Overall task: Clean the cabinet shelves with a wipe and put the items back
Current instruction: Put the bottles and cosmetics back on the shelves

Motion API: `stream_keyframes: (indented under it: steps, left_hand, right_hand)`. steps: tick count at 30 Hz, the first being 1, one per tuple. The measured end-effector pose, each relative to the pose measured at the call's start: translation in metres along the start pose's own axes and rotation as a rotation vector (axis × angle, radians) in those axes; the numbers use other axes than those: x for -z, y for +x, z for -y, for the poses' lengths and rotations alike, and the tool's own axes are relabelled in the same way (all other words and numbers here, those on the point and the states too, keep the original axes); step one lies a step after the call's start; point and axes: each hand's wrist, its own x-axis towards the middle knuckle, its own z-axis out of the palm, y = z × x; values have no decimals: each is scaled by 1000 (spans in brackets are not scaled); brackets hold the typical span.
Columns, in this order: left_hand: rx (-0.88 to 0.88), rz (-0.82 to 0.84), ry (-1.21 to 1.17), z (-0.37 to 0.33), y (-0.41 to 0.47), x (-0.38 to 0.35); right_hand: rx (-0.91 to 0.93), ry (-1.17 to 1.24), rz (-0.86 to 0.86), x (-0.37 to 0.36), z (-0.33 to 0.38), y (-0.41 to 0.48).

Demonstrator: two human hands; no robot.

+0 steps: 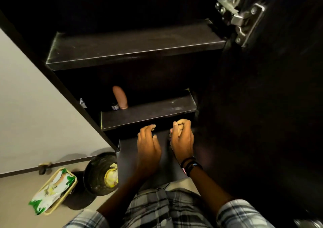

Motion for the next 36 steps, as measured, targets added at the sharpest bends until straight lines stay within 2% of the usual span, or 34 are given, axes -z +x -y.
stream_keyframes:
  steps: [4, 8, 11, 15, 17, 22, 27, 32, 36]
  left_hand:
    - [14, 291, 11, 28, -22, -32]
    - [4, 470, 2, 43, -31, -54]
    - [10, 591, 55, 46, -30, -67]
    - [-62, 670, 91, 53, -30, -83]
    - [-37, 713, 117, 59, -30, -94]
    - [57, 704, 153, 72, -16, -119]
    - [164, 685, 171, 83, 0, -138]
    - [38, 570, 157, 71, 2, -112]
    - [-13, 521, 104, 46, -2, -58]
  right_hand:
    - [-177, -177, 40, 28, -43, -7]
    - [-278, -398, 219, 43, -75, -16]
    - [-274, -445, 315, 44, -82, -17]
    - [-250, -459, 419, 41, -81, -14]
    - [-243, -510, 478, 38, -81, -10]
    - [-230, -605, 559, 24, -86, 3]
    - [-214, -579, 491, 10, -95, 12]
    - [-175, -486, 318, 13, -84, 11]
    - [-84, -409, 198, 22, -53, -1]
